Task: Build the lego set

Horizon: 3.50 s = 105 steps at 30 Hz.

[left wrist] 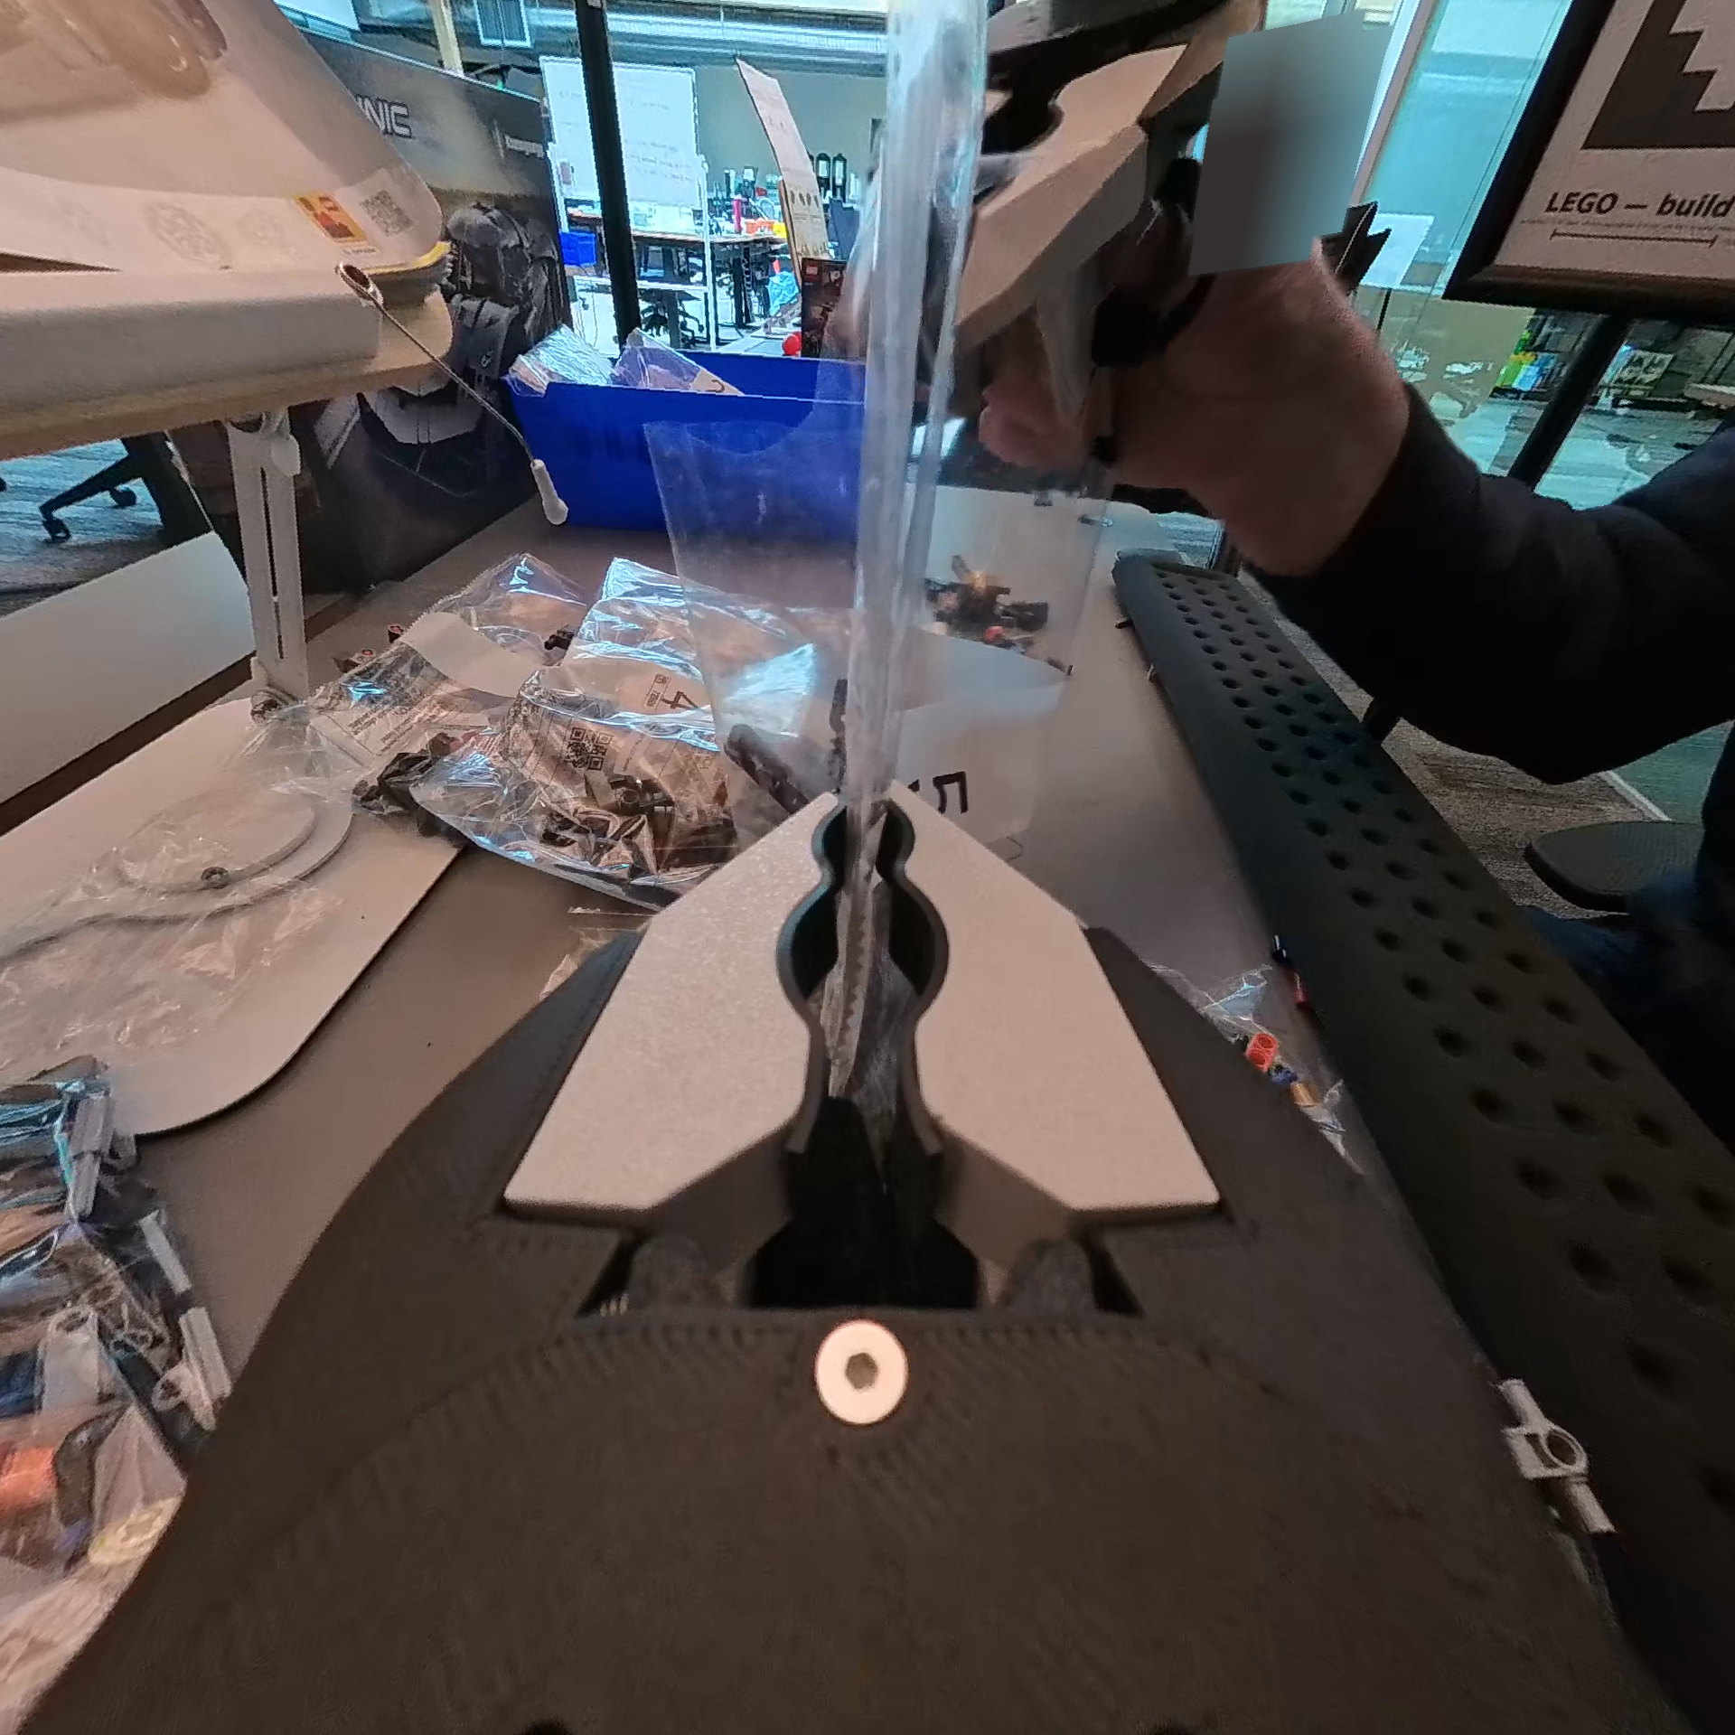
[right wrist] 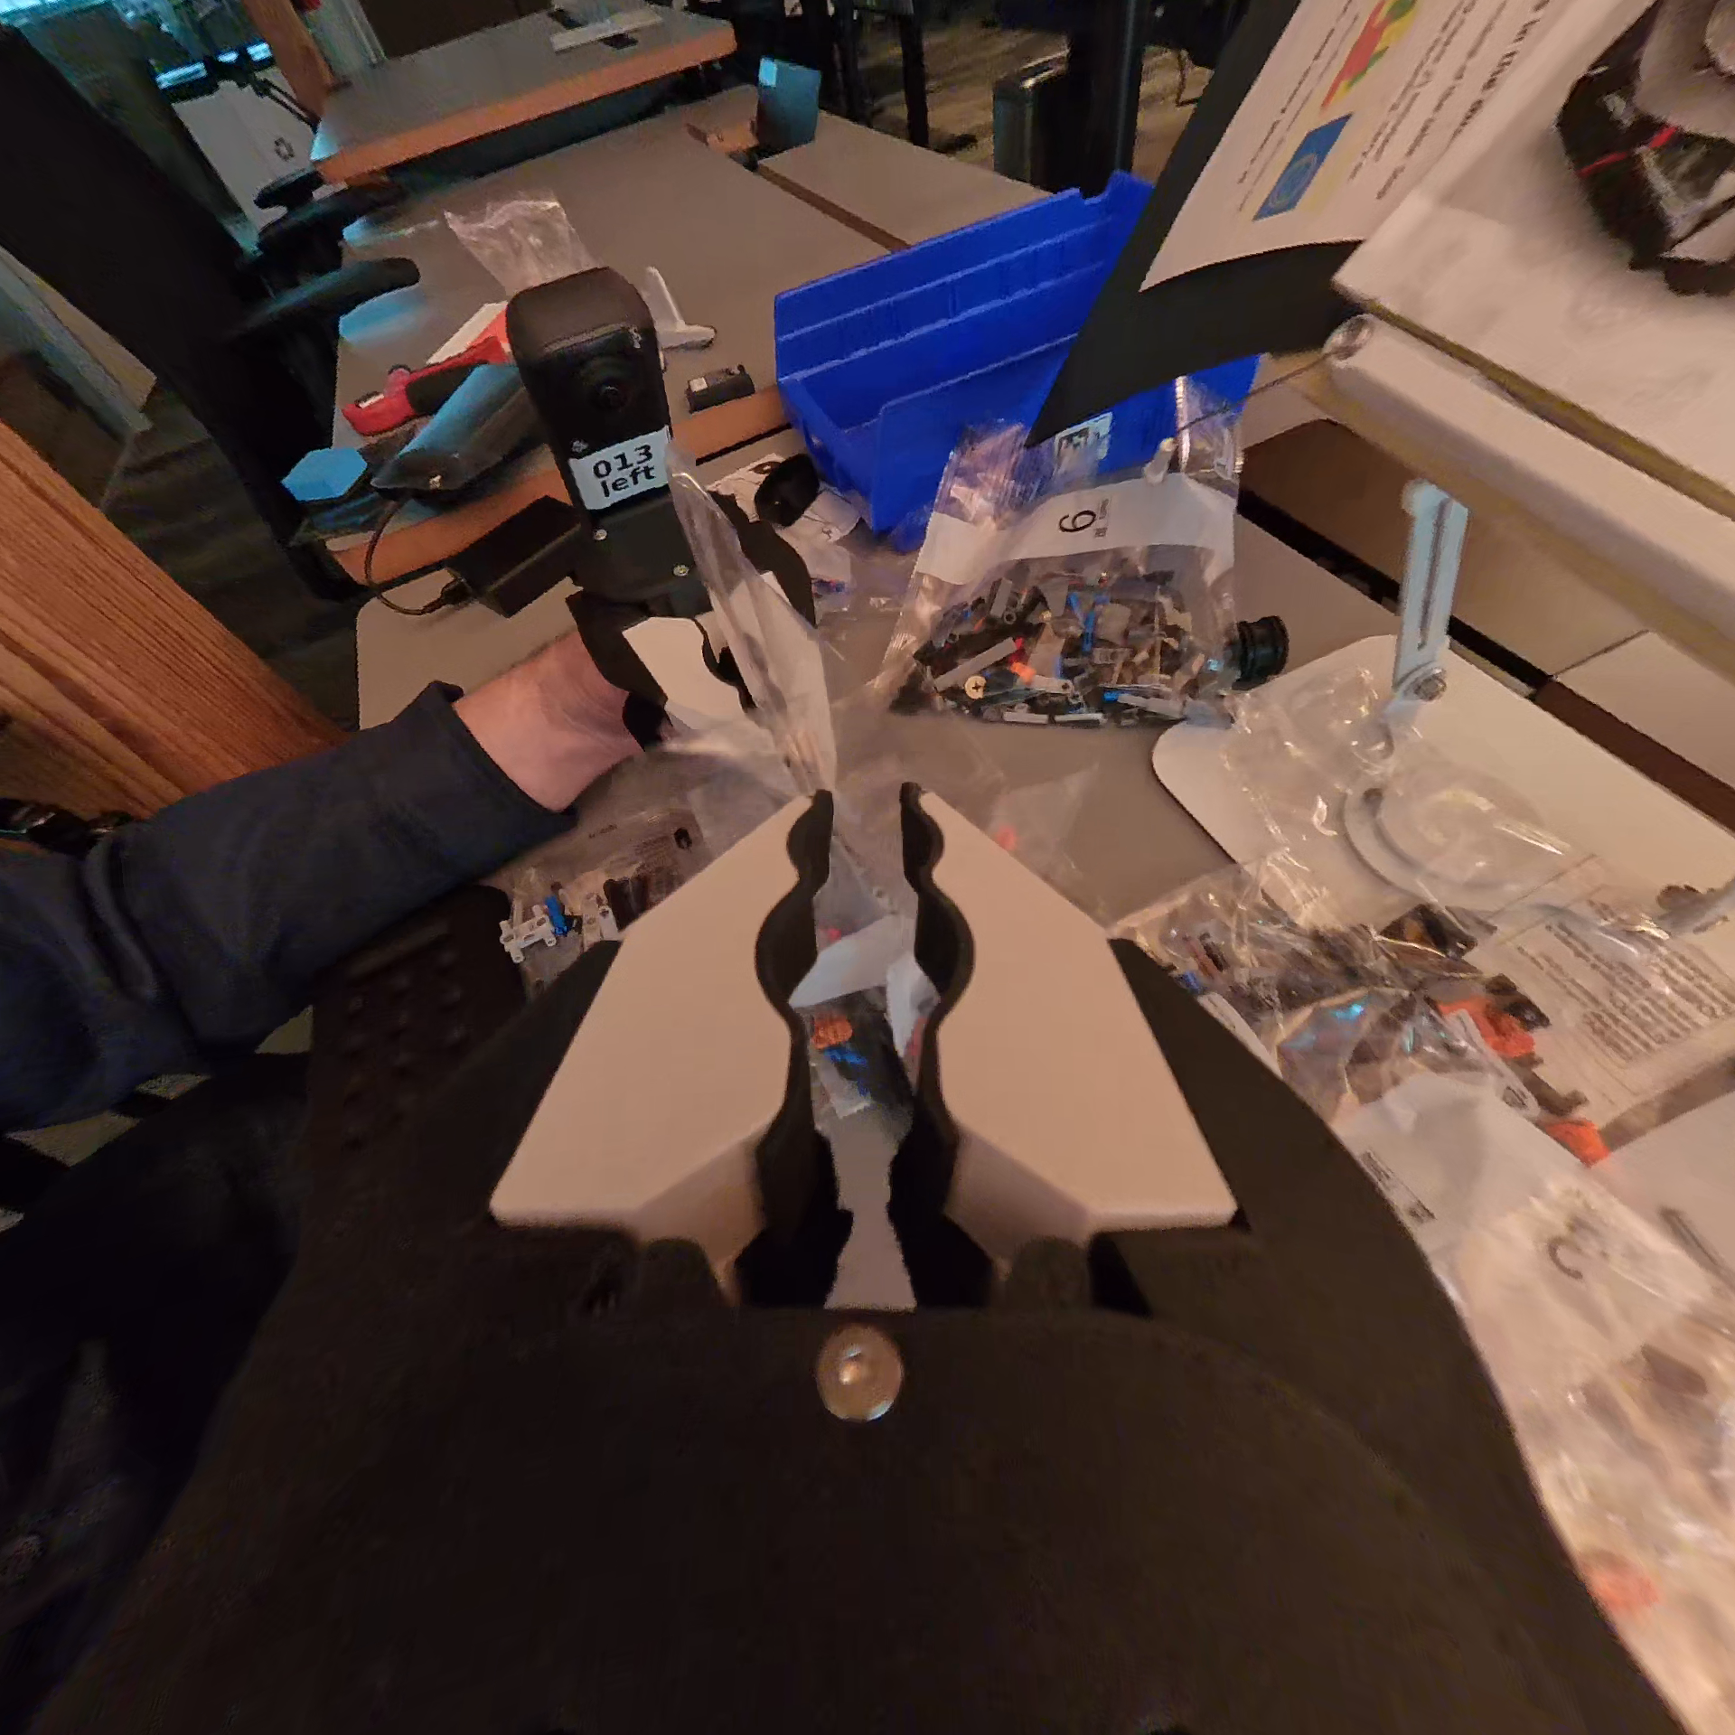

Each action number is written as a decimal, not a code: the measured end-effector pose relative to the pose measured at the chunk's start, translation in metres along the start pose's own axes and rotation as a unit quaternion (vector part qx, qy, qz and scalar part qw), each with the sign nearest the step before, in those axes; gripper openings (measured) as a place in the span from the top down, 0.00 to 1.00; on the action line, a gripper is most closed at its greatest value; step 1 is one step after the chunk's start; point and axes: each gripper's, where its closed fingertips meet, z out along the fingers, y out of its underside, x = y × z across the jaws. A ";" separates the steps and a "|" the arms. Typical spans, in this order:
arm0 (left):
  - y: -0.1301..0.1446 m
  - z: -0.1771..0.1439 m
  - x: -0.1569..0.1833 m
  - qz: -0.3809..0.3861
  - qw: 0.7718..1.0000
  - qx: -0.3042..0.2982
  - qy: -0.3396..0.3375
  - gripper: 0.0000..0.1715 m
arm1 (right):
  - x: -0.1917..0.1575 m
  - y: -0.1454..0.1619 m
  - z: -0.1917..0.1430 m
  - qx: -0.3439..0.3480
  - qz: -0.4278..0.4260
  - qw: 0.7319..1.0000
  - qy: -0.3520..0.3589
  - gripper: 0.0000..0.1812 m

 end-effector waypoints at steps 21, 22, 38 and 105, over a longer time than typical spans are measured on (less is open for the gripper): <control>0.006 0.000 -0.003 -0.008 1.000 -0.007 -0.007 0.98 | 0.093 0.234 -0.250 -0.258 0.120 0.918 0.275 0.84; 0.006 0.000 -0.003 -0.008 1.000 -0.009 -0.006 0.98 | 0.098 0.241 -0.253 -0.267 0.124 0.913 0.281 0.83; 0.009 0.002 -0.002 -0.008 1.000 -0.018 -0.003 0.97 | 0.043 0.270 -0.182 -0.352 0.078 0.921 0.149 0.86; 0.008 0.001 -0.002 -0.009 1.000 -0.016 -0.001 0.98 | 0.157 0.203 -0.272 -0.200 0.141 0.909 0.339 0.83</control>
